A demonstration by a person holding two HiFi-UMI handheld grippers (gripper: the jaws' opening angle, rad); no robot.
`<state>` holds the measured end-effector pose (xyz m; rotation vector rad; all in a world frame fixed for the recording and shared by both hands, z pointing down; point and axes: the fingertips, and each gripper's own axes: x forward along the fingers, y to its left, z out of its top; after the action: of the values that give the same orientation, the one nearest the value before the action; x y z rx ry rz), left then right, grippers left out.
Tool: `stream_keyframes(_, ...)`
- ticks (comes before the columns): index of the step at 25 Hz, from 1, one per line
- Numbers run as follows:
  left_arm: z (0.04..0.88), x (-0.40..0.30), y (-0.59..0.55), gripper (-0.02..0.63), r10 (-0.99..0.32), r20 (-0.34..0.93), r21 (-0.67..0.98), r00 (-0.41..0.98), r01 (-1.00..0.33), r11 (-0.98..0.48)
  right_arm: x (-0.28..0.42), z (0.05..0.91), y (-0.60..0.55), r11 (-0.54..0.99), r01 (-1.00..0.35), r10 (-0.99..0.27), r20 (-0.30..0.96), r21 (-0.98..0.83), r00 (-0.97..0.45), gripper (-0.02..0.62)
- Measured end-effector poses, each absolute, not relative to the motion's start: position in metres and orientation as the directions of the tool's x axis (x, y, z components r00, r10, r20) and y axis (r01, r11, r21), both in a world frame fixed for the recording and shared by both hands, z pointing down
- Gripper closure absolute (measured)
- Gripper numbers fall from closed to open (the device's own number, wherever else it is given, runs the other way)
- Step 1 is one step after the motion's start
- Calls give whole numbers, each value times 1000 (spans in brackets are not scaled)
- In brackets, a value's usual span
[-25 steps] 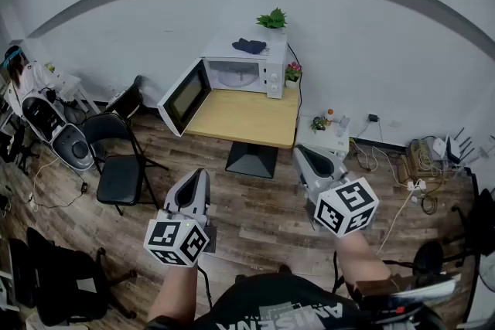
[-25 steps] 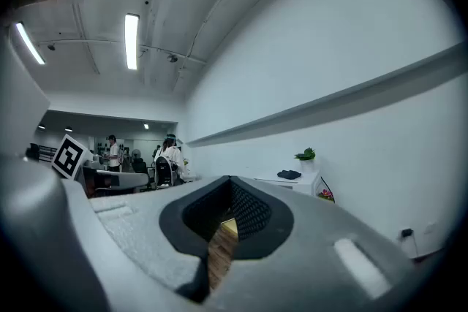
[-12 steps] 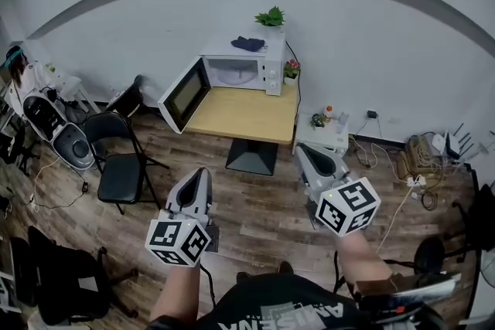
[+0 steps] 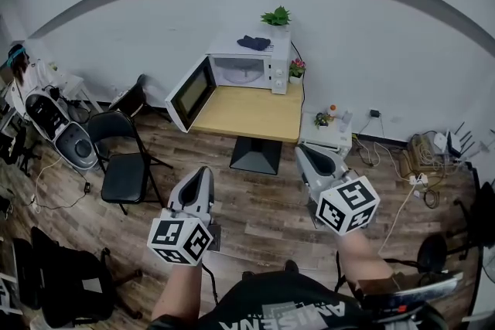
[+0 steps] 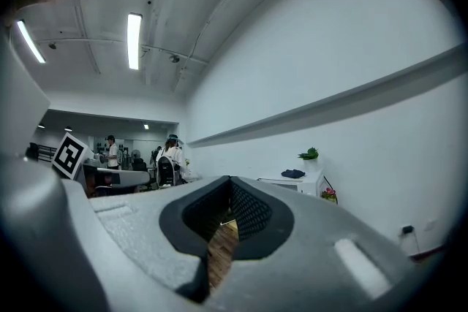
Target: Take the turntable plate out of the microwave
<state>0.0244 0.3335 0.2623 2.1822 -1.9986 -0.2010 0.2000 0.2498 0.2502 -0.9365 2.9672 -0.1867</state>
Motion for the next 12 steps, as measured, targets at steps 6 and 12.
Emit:
stream_keyframes(6, 265, 1, 341, 606, -993, 4, 233, 122, -965, -118, 180, 253, 263, 798, -593, -596, 7, -109, -803, 591)
stream_keyframes(12, 271, -23, 334, 606, -991, 8, 212, 133, -969, -128, 159, 263, 261, 781, -614, -617, 15, -118, -787, 591)
